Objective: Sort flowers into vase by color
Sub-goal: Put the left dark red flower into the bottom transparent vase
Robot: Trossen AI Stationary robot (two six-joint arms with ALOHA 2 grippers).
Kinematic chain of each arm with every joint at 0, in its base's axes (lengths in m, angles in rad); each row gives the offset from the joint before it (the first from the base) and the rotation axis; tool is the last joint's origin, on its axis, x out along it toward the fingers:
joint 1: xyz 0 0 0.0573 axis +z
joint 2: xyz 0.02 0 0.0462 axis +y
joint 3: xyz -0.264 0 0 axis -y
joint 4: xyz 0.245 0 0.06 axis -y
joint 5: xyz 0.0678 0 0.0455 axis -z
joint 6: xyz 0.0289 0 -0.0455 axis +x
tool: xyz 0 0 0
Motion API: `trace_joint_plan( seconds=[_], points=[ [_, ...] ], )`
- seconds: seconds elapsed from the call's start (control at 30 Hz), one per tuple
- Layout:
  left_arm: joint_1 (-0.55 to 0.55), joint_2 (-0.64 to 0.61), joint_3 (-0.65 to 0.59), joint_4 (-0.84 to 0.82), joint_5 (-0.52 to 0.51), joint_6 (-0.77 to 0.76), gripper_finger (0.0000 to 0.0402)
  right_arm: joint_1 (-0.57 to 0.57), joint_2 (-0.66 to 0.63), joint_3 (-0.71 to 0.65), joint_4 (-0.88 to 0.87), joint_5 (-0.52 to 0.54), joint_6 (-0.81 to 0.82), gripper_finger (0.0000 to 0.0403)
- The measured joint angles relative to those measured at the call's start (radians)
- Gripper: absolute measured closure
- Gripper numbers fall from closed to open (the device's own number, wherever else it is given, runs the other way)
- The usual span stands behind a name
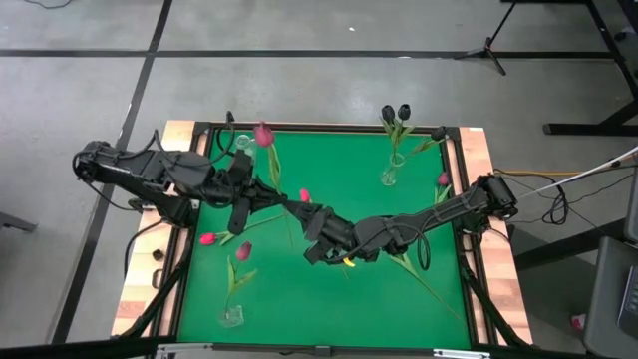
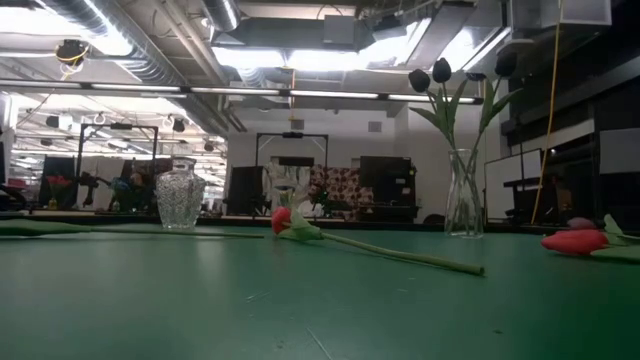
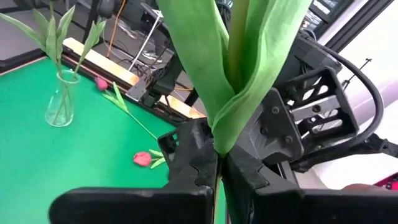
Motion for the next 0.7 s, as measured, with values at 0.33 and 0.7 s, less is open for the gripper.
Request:
trace_joint_plan(
  seconds=[0.33, 0.7],
  points=[
    [-0.002, -0.043, 0.0, -0.045, -0.011, 0.024, 0.039, -0.027, -0.073, -0.001, -0.047, 0.336, 0.307, 0.0158],
    [-0.029, -0.015, 0.001, -0.129, -0.084, 0.159, 0.039, -0.115, -0.326, 0.0, -0.671, -0.295, 1.656, 0.0171]
  ],
)
